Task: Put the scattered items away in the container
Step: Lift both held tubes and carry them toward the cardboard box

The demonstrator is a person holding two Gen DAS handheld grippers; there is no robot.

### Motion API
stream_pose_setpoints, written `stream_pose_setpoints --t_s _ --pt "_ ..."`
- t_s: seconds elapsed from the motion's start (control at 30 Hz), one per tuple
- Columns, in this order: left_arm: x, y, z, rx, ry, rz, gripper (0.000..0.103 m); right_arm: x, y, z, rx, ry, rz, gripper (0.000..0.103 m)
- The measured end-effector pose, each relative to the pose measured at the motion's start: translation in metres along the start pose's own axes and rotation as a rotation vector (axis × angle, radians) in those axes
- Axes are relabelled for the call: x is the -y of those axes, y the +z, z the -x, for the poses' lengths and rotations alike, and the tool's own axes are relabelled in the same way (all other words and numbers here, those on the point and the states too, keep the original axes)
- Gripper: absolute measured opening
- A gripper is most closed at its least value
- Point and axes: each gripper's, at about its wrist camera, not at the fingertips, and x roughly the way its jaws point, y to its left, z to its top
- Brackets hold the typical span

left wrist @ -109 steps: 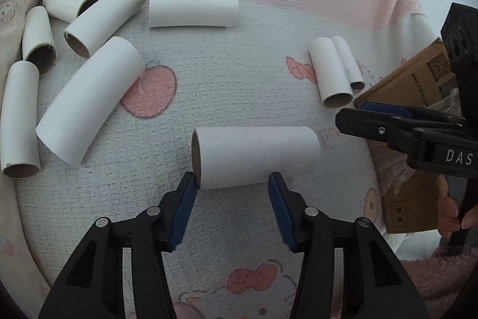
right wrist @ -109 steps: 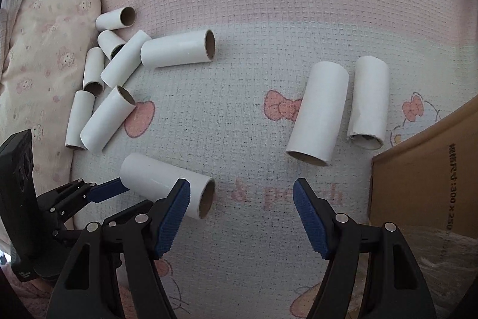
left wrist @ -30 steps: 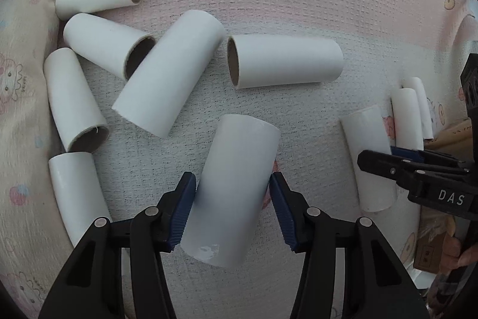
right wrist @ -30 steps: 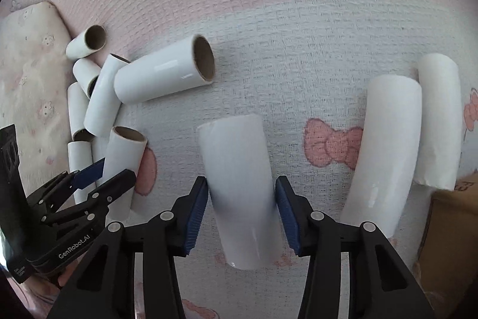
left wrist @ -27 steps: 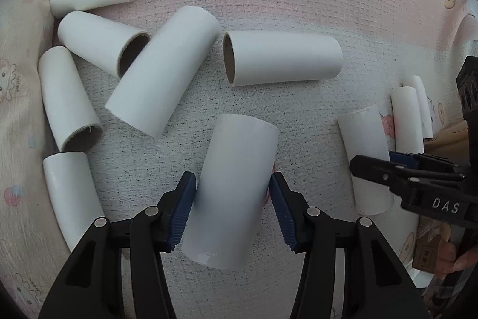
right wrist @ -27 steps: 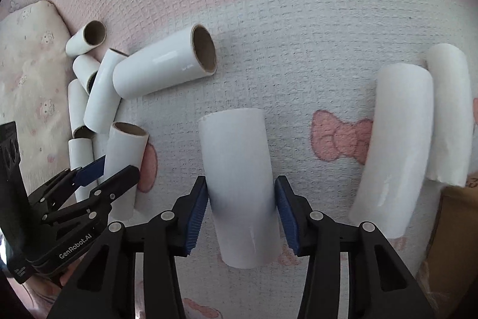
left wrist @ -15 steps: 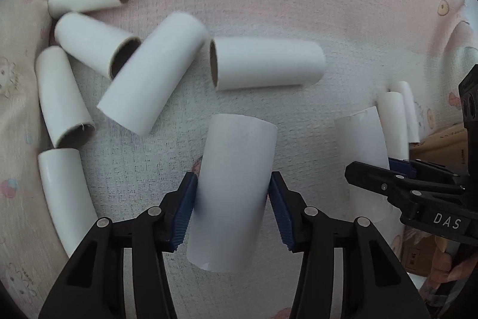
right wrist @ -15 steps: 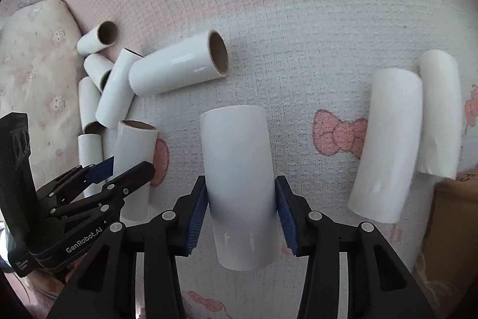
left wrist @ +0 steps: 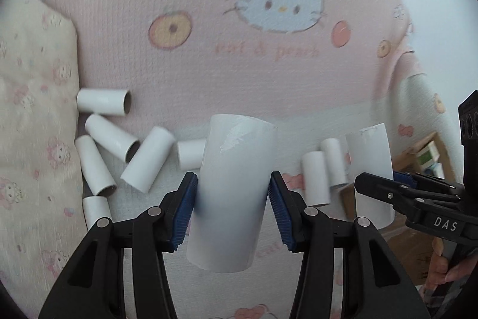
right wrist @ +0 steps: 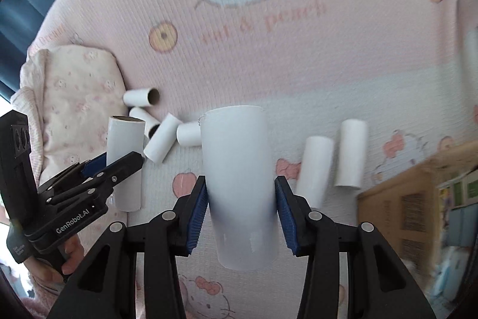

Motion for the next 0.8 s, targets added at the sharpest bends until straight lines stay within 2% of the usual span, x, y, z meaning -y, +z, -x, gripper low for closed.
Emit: stream_pose_setpoints --t_s 0.13,0.43,0.67,0.8 --pt "0.036 -0.002 0.035 0.073 -0.003 -0.064 0.053 0.021 -0.009 0.063 0.083 0.012 0.009 0.042" --pt "0.133 0.007 0.081 0.199 -0.058 -0.233 0.053 0.051 -0.027 0.143 0.200 0.013 0.038 0.042" --pt "0.202 0.014 0.079 0.188 -0.186 -0.315 0.053 0.101 -0.042 0.183 0.261 -0.068 -0.027 0.042" --pt "0.233 0.015 0.063 0.172 -0.222 -0.375 0.053 0.132 -0.047 0.192 0.260 -0.113 -0.064 0.042"
